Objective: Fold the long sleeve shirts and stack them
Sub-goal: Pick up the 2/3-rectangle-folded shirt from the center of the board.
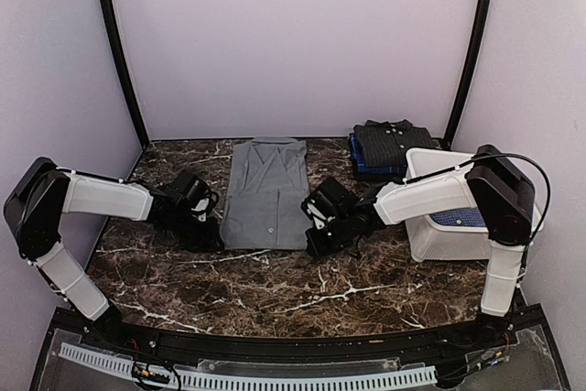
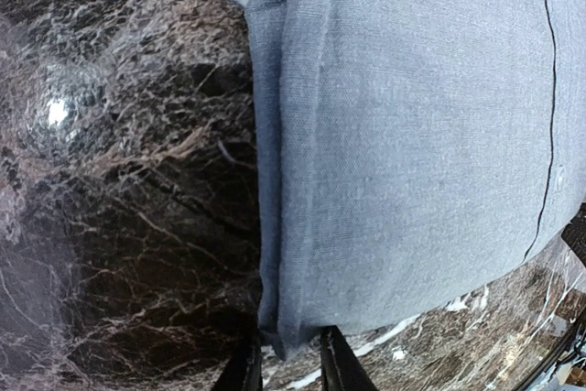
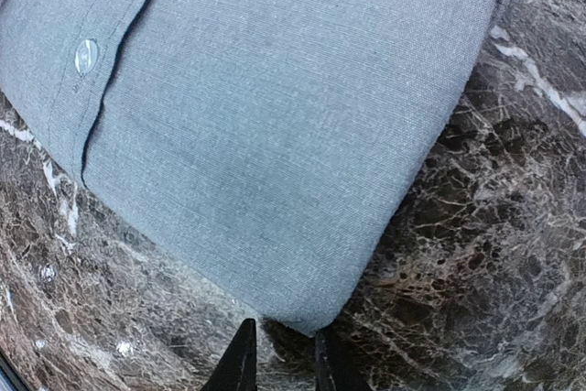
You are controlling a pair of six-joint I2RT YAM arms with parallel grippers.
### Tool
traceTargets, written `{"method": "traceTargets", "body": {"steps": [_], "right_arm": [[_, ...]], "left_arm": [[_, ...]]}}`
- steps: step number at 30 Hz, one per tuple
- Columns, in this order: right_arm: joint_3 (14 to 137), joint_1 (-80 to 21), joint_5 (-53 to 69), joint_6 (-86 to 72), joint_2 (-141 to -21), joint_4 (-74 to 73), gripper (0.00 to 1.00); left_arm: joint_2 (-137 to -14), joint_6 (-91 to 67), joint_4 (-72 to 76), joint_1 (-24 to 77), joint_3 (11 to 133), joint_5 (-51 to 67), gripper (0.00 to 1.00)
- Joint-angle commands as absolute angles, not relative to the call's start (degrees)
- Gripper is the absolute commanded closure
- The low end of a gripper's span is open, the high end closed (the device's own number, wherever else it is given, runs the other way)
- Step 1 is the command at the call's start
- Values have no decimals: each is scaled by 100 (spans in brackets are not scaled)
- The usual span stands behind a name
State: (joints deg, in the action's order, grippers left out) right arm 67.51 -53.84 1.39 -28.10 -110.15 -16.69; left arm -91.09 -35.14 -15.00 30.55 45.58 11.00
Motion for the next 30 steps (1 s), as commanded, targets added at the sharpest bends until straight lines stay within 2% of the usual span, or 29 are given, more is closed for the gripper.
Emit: {"method": "traceTargets", "body": {"steps": [1,5,10,30], "right_arm": [[6816,-5423,19,-2777,-11171,-1591,80],[6782,-5418,-174,-2810,-11072,-1542,80],[6454,-5150,180,-2848,-10652,-1183,76],[6630,-5359,141,-2559,-10977,-1362,78]], "left_arm": [[-9183,-3439,-1552,3089,4666,978,78],[-9189,-3420,-1589,3102,4671,963,79],[-9033,-3411,-1767,3103,4664,823,79],[-8977,-3381,-1599,3103,4541,845,79]]}}
